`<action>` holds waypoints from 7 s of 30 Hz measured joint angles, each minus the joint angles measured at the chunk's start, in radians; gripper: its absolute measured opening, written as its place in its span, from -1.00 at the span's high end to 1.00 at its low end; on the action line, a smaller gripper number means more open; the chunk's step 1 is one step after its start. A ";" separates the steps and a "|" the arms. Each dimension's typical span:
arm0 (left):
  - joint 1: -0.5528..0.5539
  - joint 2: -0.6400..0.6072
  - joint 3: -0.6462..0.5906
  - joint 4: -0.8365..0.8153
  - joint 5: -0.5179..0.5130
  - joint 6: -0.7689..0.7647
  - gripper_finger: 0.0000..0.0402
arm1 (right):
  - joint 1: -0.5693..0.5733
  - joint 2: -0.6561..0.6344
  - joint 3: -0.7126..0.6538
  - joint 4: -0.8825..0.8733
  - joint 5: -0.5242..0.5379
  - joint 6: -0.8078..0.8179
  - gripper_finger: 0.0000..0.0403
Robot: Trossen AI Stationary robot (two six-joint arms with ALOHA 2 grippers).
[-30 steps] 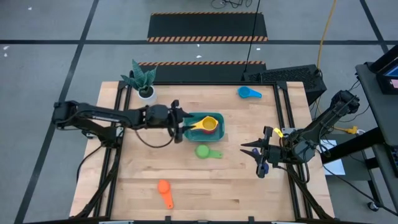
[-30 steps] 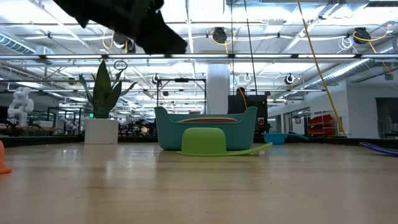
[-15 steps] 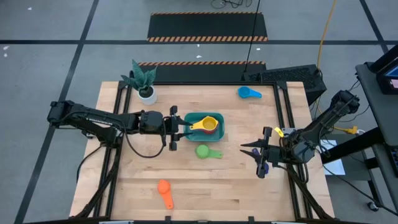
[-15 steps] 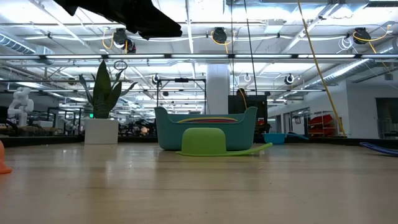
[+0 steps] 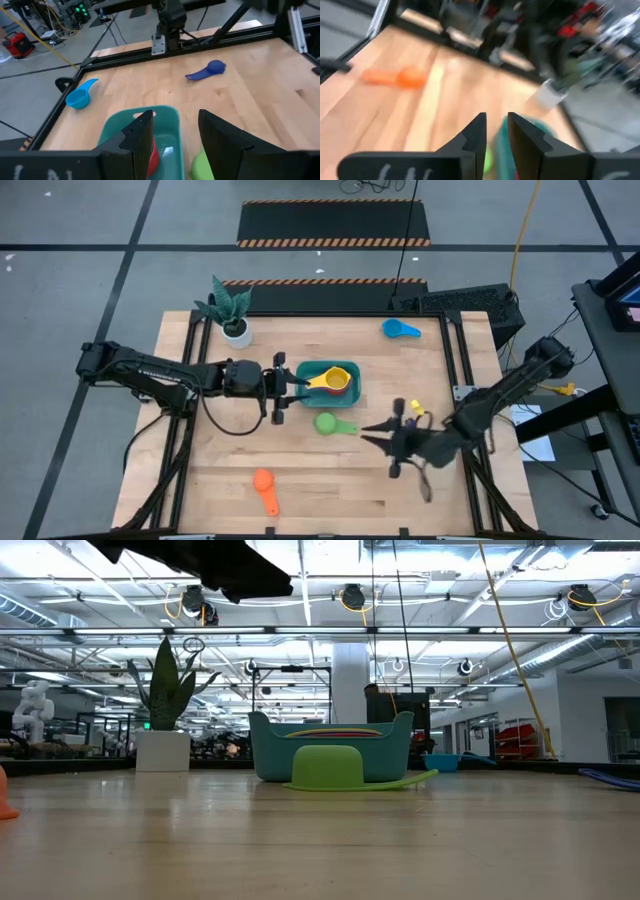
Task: Nest measuring cups in basket
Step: Stack the green measuring cup on top of the yellow measuring cup inside the light blue bin
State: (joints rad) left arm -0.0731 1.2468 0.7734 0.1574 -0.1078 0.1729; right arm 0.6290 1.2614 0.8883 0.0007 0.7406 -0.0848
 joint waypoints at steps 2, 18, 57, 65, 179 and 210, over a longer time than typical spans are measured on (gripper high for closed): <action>-0.012 0.000 0.000 0.005 0.001 -0.010 0.20 | -0.022 0.049 0.020 -0.049 -0.062 0.050 0.64; -0.133 0.000 0.000 0.080 0.000 -0.026 0.20 | -0.173 0.352 0.046 -0.253 -0.433 0.098 0.64; -0.163 0.000 0.000 0.070 -0.061 0.029 0.20 | -0.215 0.580 0.046 -0.239 -0.139 -0.269 0.70; -0.168 0.000 0.000 0.029 -0.061 0.023 0.20 | -0.175 0.545 0.042 -0.162 -0.099 -0.326 0.94; -0.422 0.447 0.382 0.390 -0.577 0.701 -0.14 | -0.091 -0.106 -0.390 1.040 -0.038 0.119 0.99; -0.293 0.536 0.538 0.176 -0.878 0.888 -0.07 | -0.145 -0.105 -0.390 0.870 -0.036 0.275 0.99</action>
State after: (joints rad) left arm -0.3660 1.7828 1.3113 0.3332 -0.9859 1.0607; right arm 0.4839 1.1564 0.4988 0.8708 0.7046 0.1904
